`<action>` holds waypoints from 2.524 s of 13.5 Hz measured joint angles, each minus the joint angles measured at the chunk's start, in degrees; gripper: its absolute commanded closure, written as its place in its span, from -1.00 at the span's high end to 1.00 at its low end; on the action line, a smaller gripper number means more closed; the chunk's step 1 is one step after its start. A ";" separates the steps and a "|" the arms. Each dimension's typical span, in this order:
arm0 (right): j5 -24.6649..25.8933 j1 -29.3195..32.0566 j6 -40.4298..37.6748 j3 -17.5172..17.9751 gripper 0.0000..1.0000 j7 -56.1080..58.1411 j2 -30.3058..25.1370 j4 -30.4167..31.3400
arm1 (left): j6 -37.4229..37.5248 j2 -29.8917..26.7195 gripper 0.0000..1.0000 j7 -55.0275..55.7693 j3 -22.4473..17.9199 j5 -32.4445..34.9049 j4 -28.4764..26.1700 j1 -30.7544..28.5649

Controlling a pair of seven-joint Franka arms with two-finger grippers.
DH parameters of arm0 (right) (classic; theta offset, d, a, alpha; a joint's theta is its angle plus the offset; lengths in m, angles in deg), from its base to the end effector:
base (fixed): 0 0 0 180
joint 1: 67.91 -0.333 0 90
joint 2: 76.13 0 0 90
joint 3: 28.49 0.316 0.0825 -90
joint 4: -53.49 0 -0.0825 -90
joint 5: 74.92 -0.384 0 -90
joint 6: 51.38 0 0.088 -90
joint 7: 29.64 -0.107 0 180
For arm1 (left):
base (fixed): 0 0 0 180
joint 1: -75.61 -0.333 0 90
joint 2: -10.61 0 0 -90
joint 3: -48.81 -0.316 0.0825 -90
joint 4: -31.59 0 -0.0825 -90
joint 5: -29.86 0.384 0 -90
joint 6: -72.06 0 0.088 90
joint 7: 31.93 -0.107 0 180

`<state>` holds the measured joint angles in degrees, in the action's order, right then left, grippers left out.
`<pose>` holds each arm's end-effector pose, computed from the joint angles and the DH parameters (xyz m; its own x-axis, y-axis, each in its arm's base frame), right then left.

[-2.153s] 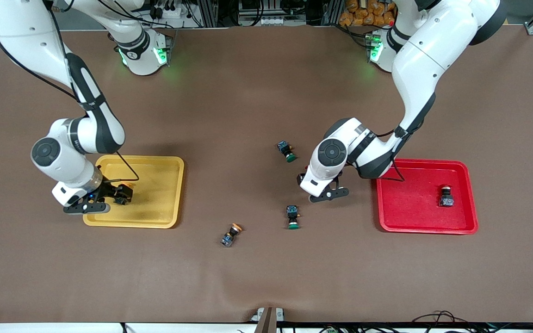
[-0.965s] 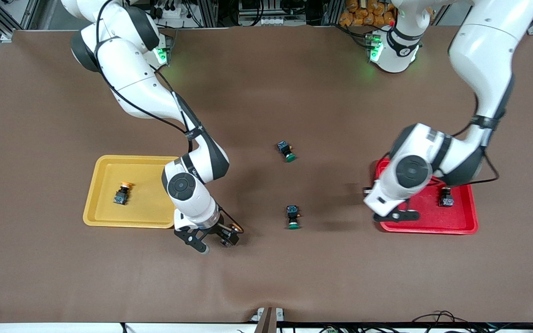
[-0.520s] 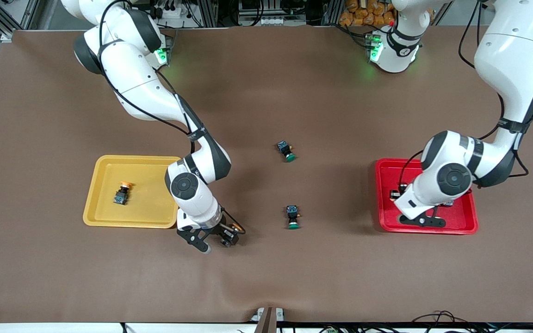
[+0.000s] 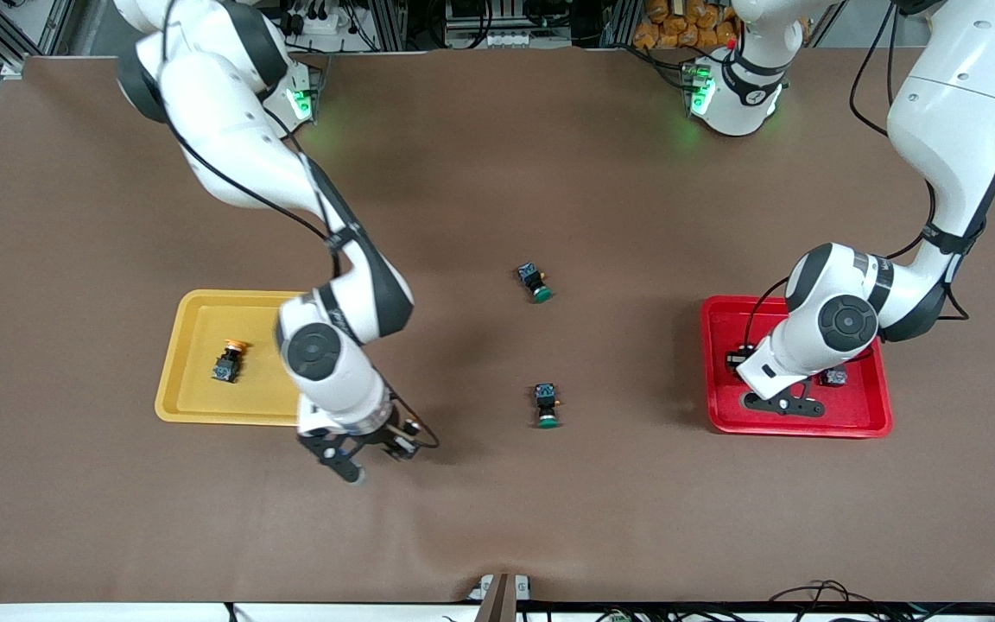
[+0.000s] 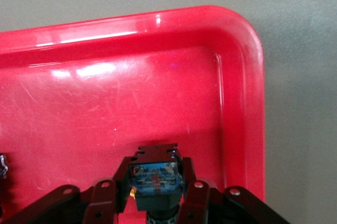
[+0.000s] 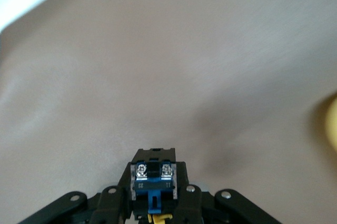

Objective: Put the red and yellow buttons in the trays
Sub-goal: 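Lower the red button into the red tray while the right gripper grasps orange, then place the orange button in the yellow tray while the left gripper withdraws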

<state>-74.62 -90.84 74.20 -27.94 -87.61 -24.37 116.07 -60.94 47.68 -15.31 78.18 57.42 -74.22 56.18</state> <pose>0.7260 0.3123 0.2929 0.8141 -0.5718 0.1010 -0.5528 -0.8165 -0.1667 0.6290 -0.0835 0.2039 0.9878 -0.1482 -0.0476 -0.1502 -0.9878 -0.0423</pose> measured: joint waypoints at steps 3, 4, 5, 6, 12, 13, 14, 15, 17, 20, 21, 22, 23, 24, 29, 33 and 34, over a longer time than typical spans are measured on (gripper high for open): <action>-0.02 3.85 -18.51 -0.06 -1.00 15.14 -9.72 -0.29 | -0.22 -0.09 1.00 -0.60 0.02 0.09 0.27 -0.21; -0.03 5.41 -23.44 -0.11 -1.00 20.05 -13.09 0.08 | -0.20 -0.44 1.00 -1.11 0.05 0.11 0.66 -0.36; -0.03 7.12 -26.43 -0.16 -1.00 24.60 -16.97 1.54 | 0.34 -1.33 1.00 -1.47 0.13 0.11 1.09 -0.63; -0.02 8.95 -27.80 -0.20 -1.00 29.00 -21.38 4.48 | 2.20 -2.94 1.00 -1.79 0.54 0.11 1.60 -1.02; -0.05 16.81 -13.73 -0.26 -1.00 46.21 -40.38 34.40 | 29.15 -20.99 1.00 -4.69 7.17 -10.31 9.24 -3.09; -0.05 16.78 -5.92 0.02 -1.00 46.32 -39.81 39.65 | 34.12 -22.43 1.00 -5.74 7.32 -11.48 12.37 -3.10; -0.05 16.73 2.29 0.31 -1.00 46.33 -38.47 44.72 | 38.37 -23.07 1.00 -6.44 7.41 -11.99 15.73 -3.13; -0.05 16.67 10.42 0.51 -1.00 46.33 -36.20 49.07 | 41.41 -23.14 1.00 -6.70 7.72 -12.20 18.85 -3.20; -0.05 16.51 21.28 0.65 -1.00 46.38 -30.35 53.33 | 43.83 -23.04 1.00 -6.72 8.24 -14.02 22.99 -3.25; -0.05 15.55 28.27 0.74 -1.00 46.46 -25.12 53.93 | 46.70 -23.03 1.00 -6.71 8.56 -16.64 24.98 -3.18; -0.03 15.24 30.08 0.75 -1.00 46.47 -24.30 54.72 | 46.98 -22.98 1.00 -6.66 8.66 -16.74 25.00 -3.15; -0.03 15.11 31.84 0.76 -1.00 46.47 -23.67 55.95 | 47.01 -22.93 1.00 -6.62 8.70 -16.74 25.10 -3.11; -0.03 15.12 33.28 0.73 -1.00 46.47 -23.26 57.10 | 47.01 -22.85 1.00 -6.60 8.70 -16.74 25.57 -3.10; -0.02 15.11 33.76 0.73 -1.00 46.49 -23.09 57.84 | 47.02 -22.82 1.00 -6.60 8.70 -16.74 26.13 -3.13; -0.02 15.06 33.79 0.73 1.00 46.58 -23.20 58.18 | 47.16 -22.67 1.00 -6.68 8.53 -16.74 26.72 -3.36; 0.01 15.49 23.71 0.32 1.00 46.75 -27.28 55.01 | 47.28 -22.67 1.00 -7.31 -0.51 -17.12 27.19 4.87; 0.01 15.71 17.83 0.27 1.00 46.98 -29.08 52.19 | 47.32 -22.79 1.00 -8.39 -4.99 -18.13 27.58 8.48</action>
<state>-74.61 -75.13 92.03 -27.67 -40.62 -53.45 168.25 -13.62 24.89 -23.70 73.19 39.29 -46.63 64.66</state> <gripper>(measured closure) 0.000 0.000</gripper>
